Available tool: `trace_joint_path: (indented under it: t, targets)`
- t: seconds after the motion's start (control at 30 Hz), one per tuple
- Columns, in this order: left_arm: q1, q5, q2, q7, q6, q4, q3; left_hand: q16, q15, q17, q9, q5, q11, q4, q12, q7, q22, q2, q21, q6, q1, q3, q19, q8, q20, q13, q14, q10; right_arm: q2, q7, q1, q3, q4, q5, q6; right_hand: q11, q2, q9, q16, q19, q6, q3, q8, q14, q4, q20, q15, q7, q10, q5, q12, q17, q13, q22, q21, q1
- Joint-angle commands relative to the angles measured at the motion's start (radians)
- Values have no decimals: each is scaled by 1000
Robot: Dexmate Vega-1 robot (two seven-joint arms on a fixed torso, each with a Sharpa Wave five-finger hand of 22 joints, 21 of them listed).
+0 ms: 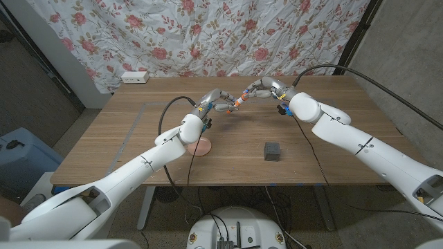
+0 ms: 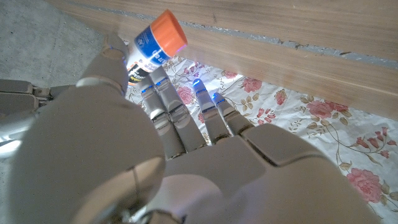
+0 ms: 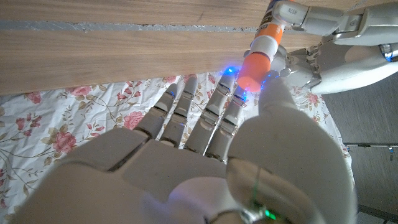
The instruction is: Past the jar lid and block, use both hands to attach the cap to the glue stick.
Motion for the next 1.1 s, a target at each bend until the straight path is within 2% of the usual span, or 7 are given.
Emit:
trace_joint_path:
  t: [0.03, 1.1]
  targets:
    - [0, 0, 0, 2, -2, 0, 0, 2, -94, 2, 12, 7, -6, -1, 5, 26, 3, 70, -1, 37, -24, 7, 4, 3, 1, 1, 2, 9, 3, 2, 2, -3, 2, -3, -2, 0, 10, 1, 9, 4, 9, -6, -4, -2, -1, 6, -124, 1, -1, -2, -1, 3, 2, 3, 4, 3]
    - [5, -2, -1, 9, -6, -1, -2, 2, -94, 2, 12, 7, -6, -1, 6, 26, 3, 71, -1, 38, -23, 7, 4, 3, 0, 1, 1, 10, 4, -10, -12, -1, -12, -1, -14, 0, 11, 2, 11, 4, 12, -11, -7, -1, -1, 6, -123, 1, 0, -2, 1, 3, 4, 3, 4, 3]
